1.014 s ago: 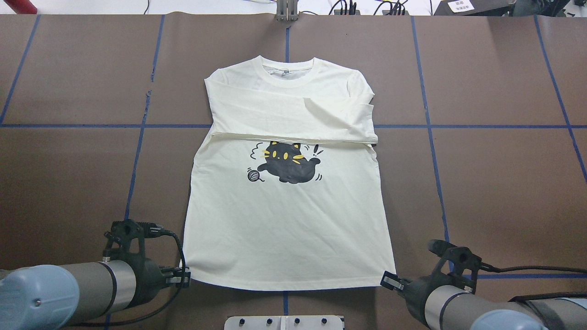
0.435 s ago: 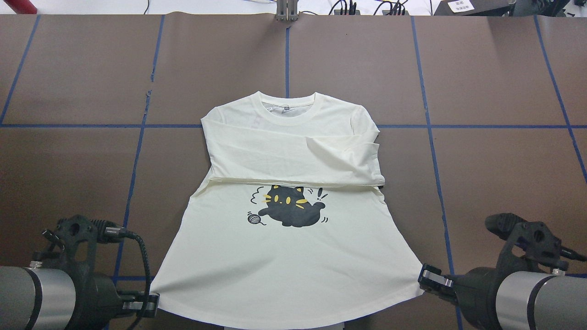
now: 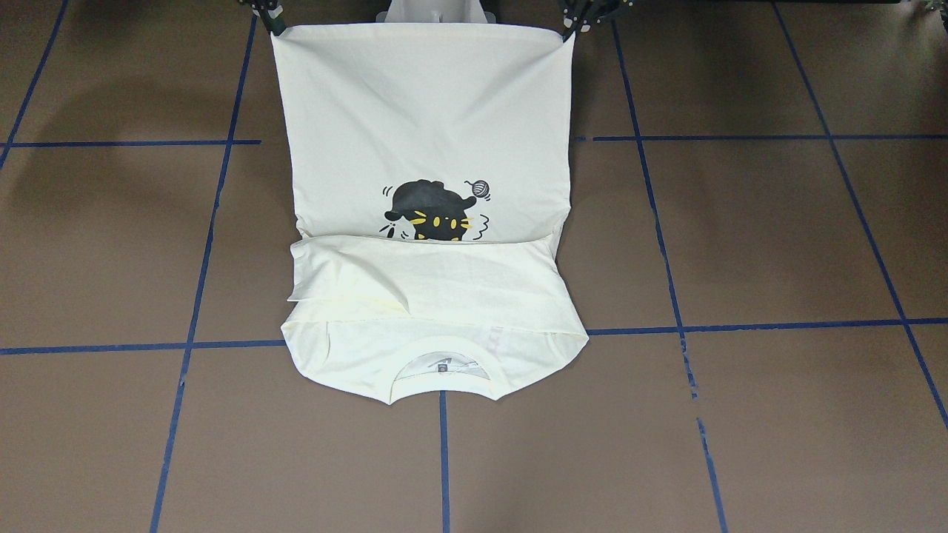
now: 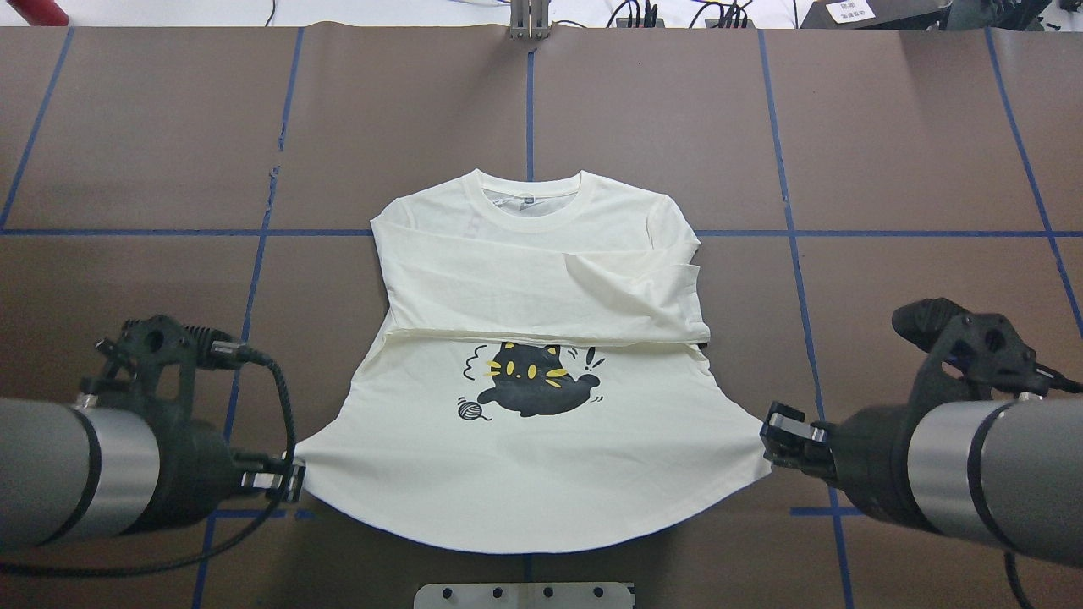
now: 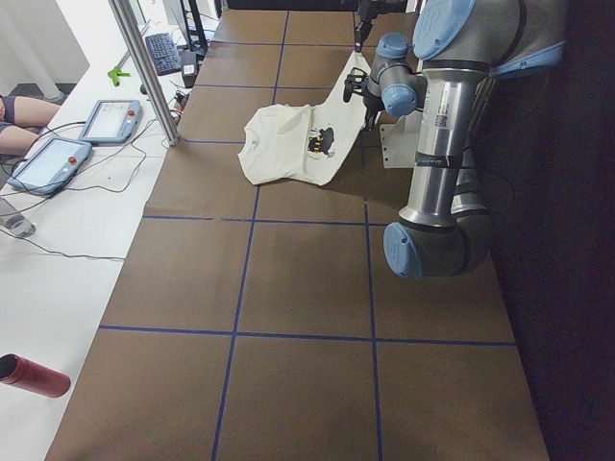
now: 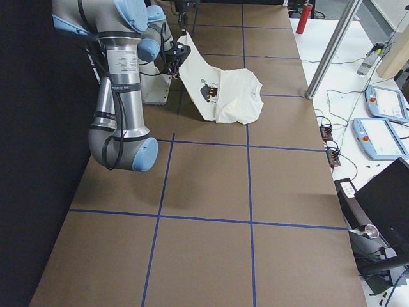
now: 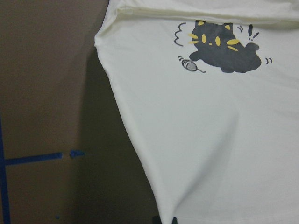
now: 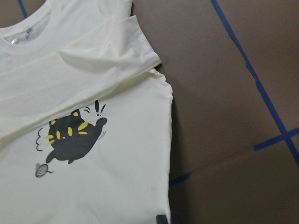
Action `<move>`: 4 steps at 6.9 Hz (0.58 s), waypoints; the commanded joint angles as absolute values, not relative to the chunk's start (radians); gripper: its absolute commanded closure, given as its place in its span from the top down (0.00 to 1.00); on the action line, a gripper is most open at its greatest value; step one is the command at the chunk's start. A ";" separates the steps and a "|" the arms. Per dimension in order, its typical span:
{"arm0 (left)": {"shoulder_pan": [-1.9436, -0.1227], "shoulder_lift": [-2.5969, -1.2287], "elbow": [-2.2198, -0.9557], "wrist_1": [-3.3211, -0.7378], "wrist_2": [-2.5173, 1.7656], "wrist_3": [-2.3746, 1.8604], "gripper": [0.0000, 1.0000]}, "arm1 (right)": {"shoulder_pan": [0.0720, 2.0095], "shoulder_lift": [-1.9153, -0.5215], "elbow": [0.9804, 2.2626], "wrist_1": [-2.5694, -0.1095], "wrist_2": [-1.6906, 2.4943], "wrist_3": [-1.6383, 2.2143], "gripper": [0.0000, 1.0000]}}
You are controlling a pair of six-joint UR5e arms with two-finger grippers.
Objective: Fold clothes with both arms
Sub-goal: 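Grasp the hem corners with both grippers and fold them up to the collar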
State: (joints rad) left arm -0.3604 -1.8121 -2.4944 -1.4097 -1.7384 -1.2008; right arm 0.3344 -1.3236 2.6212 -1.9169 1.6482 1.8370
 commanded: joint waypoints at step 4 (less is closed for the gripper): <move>-0.692 -2.148 -2.098 -1.348 -1.784 -0.953 0.00 | 0.741 -1.100 2.210 -1.881 1.836 1.571 0.00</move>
State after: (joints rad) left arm -0.6451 -2.0812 -2.1887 -1.3417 -1.7808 -0.9829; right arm 0.7022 -1.1397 2.3101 -1.9109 1.8265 1.6091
